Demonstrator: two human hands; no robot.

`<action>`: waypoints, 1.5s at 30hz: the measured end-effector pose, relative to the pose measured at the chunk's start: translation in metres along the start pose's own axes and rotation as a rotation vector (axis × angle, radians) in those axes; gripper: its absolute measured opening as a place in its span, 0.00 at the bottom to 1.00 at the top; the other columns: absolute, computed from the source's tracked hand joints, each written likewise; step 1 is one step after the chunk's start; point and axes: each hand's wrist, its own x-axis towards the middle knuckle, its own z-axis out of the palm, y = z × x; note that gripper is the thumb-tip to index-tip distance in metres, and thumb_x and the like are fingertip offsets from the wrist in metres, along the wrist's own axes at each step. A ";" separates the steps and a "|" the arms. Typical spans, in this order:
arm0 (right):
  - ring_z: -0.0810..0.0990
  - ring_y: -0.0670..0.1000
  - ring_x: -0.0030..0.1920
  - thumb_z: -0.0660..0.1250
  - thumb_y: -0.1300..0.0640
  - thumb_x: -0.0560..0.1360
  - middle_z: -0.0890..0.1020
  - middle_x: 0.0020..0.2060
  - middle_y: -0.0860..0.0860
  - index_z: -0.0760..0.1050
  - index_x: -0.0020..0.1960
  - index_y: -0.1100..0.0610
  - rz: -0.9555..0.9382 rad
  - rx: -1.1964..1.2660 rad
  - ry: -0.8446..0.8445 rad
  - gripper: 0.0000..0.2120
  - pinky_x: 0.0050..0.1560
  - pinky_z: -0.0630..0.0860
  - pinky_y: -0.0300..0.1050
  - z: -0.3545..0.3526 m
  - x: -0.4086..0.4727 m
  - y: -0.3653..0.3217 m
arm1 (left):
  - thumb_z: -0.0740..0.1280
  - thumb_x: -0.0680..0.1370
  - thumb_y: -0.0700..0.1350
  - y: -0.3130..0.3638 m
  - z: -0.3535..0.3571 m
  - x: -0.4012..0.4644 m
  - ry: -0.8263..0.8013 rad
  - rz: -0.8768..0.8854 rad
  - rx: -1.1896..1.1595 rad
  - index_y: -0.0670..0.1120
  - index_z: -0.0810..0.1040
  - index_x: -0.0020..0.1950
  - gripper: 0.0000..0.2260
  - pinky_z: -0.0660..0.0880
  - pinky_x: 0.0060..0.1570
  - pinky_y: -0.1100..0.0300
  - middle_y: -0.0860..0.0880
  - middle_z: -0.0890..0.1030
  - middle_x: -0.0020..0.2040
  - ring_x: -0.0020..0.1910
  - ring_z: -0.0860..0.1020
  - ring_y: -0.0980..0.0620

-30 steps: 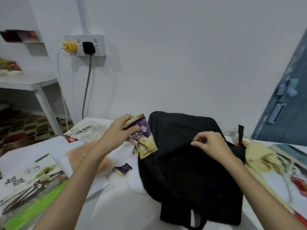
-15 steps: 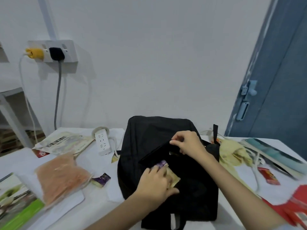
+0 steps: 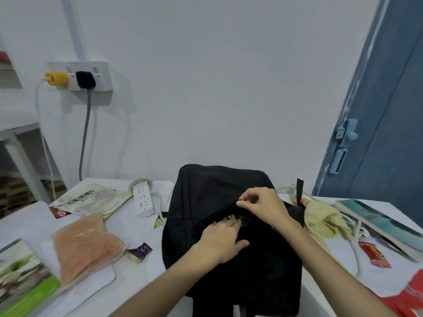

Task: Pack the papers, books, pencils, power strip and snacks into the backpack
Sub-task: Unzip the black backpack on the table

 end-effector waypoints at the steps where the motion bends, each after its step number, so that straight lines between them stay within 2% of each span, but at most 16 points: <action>1: 0.77 0.42 0.39 0.71 0.44 0.70 0.81 0.36 0.42 0.80 0.39 0.46 -0.014 0.019 -0.050 0.06 0.42 0.75 0.41 0.000 -0.001 0.001 | 0.54 0.80 0.57 -0.006 -0.005 -0.016 0.120 0.055 -0.067 0.47 0.65 0.72 0.24 0.65 0.65 0.56 0.48 0.69 0.70 0.68 0.67 0.49; 4: 0.78 0.41 0.41 0.68 0.42 0.72 0.83 0.40 0.44 0.82 0.42 0.47 -0.035 0.210 -0.223 0.09 0.44 0.72 0.35 0.007 -0.007 0.002 | 0.51 0.75 0.60 -0.041 -0.011 -0.056 0.520 0.058 -0.356 0.51 0.79 0.54 0.21 0.71 0.51 0.62 0.56 0.79 0.50 0.50 0.74 0.58; 6: 0.78 0.43 0.43 0.66 0.44 0.74 0.82 0.44 0.45 0.81 0.42 0.46 -0.033 0.220 -0.248 0.09 0.46 0.72 0.36 0.020 -0.012 0.005 | 0.58 0.76 0.55 -0.073 -0.010 -0.069 0.709 -0.088 -0.544 0.51 0.79 0.45 0.12 0.72 0.45 0.62 0.57 0.79 0.43 0.44 0.76 0.59; 8: 0.76 0.44 0.43 0.65 0.45 0.75 0.80 0.44 0.47 0.80 0.43 0.45 -0.050 0.126 -0.298 0.07 0.47 0.72 0.38 0.041 -0.016 0.007 | 0.63 0.78 0.46 -0.106 -0.011 -0.083 0.847 -0.341 -0.605 0.51 0.78 0.43 0.06 0.70 0.42 0.60 0.56 0.79 0.43 0.43 0.76 0.57; 10: 0.73 0.44 0.45 0.64 0.45 0.76 0.76 0.45 0.46 0.77 0.46 0.43 -0.089 -0.069 -0.362 0.04 0.49 0.71 0.38 0.054 -0.023 0.011 | 0.63 0.78 0.47 -0.162 0.003 -0.089 0.828 -0.627 -0.413 0.50 0.78 0.48 0.05 0.68 0.47 0.57 0.52 0.78 0.48 0.49 0.75 0.48; 12: 0.71 0.45 0.47 0.64 0.45 0.76 0.73 0.43 0.43 0.74 0.46 0.40 -0.125 -0.192 -0.383 0.02 0.50 0.70 0.39 0.061 -0.025 0.010 | 0.60 0.75 0.57 -0.228 0.029 -0.103 0.560 -0.974 -0.173 0.50 0.76 0.55 0.16 0.68 0.52 0.51 0.46 0.75 0.55 0.52 0.72 0.40; 14: 0.73 0.45 0.46 0.63 0.45 0.76 0.73 0.42 0.42 0.76 0.46 0.42 -0.101 -0.190 -0.371 0.04 0.49 0.71 0.40 0.061 -0.022 0.005 | 0.55 0.73 0.63 -0.268 0.049 -0.118 0.353 -1.217 -0.157 0.49 0.73 0.62 0.25 0.69 0.54 0.45 0.41 0.70 0.59 0.55 0.69 0.36; 16: 0.75 0.43 0.44 0.64 0.46 0.76 0.77 0.42 0.44 0.78 0.46 0.45 -0.097 -0.132 -0.324 0.05 0.47 0.74 0.41 0.063 -0.016 -0.006 | 0.55 0.75 0.61 -0.266 0.045 -0.134 0.417 -1.281 -0.318 0.42 0.67 0.67 0.28 0.67 0.59 0.43 0.36 0.68 0.63 0.61 0.67 0.32; 21: 0.76 0.43 0.38 0.66 0.51 0.76 0.78 0.37 0.45 0.79 0.44 0.49 -0.179 0.047 -0.220 0.04 0.39 0.71 0.37 0.083 -0.015 -0.040 | 0.67 0.74 0.55 -0.249 0.035 -0.144 0.454 -1.183 -0.671 0.33 0.64 0.65 0.31 0.70 0.59 0.49 0.33 0.73 0.62 0.61 0.72 0.36; 25: 0.77 0.45 0.37 0.68 0.53 0.74 0.79 0.35 0.47 0.79 0.41 0.49 -0.230 0.114 -0.228 0.04 0.41 0.76 0.43 0.104 -0.015 -0.055 | 0.71 0.71 0.55 -0.246 0.033 -0.150 0.423 -1.121 -0.666 0.36 0.64 0.66 0.34 0.71 0.56 0.51 0.35 0.74 0.62 0.60 0.73 0.38; 29: 0.77 0.46 0.37 0.68 0.54 0.74 0.79 0.35 0.48 0.80 0.40 0.51 -0.216 0.114 -0.256 0.05 0.41 0.75 0.41 0.117 -0.014 -0.061 | 0.70 0.64 0.62 -0.238 0.029 -0.154 0.338 -1.039 -0.642 0.35 0.62 0.69 0.44 0.71 0.51 0.56 0.38 0.75 0.62 0.60 0.74 0.41; 33: 0.76 0.45 0.36 0.68 0.54 0.74 0.77 0.33 0.47 0.79 0.40 0.49 -0.233 0.105 -0.237 0.05 0.40 0.73 0.40 0.122 -0.012 -0.066 | 0.72 0.69 0.59 -0.237 0.036 -0.159 0.362 -0.985 -0.692 0.38 0.62 0.69 0.39 0.71 0.51 0.55 0.40 0.74 0.62 0.59 0.74 0.42; 36: 0.76 0.45 0.36 0.68 0.54 0.74 0.77 0.34 0.46 0.79 0.40 0.50 -0.268 0.128 -0.218 0.05 0.39 0.73 0.39 0.125 -0.010 -0.078 | 0.72 0.69 0.57 -0.246 0.036 -0.168 0.462 -0.969 -0.841 0.41 0.69 0.65 0.31 0.72 0.44 0.55 0.41 0.77 0.57 0.51 0.76 0.44; 38: 0.76 0.47 0.37 0.68 0.55 0.74 0.78 0.35 0.46 0.79 0.40 0.50 -0.291 0.160 -0.196 0.04 0.40 0.74 0.39 0.126 -0.008 -0.088 | 0.69 0.74 0.50 -0.250 0.035 -0.175 0.544 -0.961 -0.797 0.41 0.72 0.63 0.21 0.68 0.44 0.58 0.43 0.76 0.57 0.49 0.74 0.48; 41: 0.77 0.46 0.41 0.68 0.55 0.74 0.78 0.38 0.45 0.80 0.42 0.50 -0.298 0.213 -0.176 0.03 0.42 0.74 0.36 0.125 -0.004 -0.100 | 0.67 0.76 0.46 -0.253 0.033 -0.183 0.684 -0.927 -0.716 0.41 0.74 0.61 0.15 0.69 0.48 0.57 0.44 0.76 0.58 0.50 0.73 0.49; 45: 0.76 0.43 0.43 0.68 0.57 0.75 0.77 0.42 0.44 0.79 0.46 0.50 -0.214 0.235 -0.059 0.03 0.46 0.73 0.35 0.113 -0.008 -0.089 | 0.66 0.76 0.43 -0.238 0.021 -0.158 0.729 -0.736 -0.680 0.45 0.77 0.55 0.08 0.70 0.48 0.57 0.46 0.79 0.55 0.48 0.75 0.49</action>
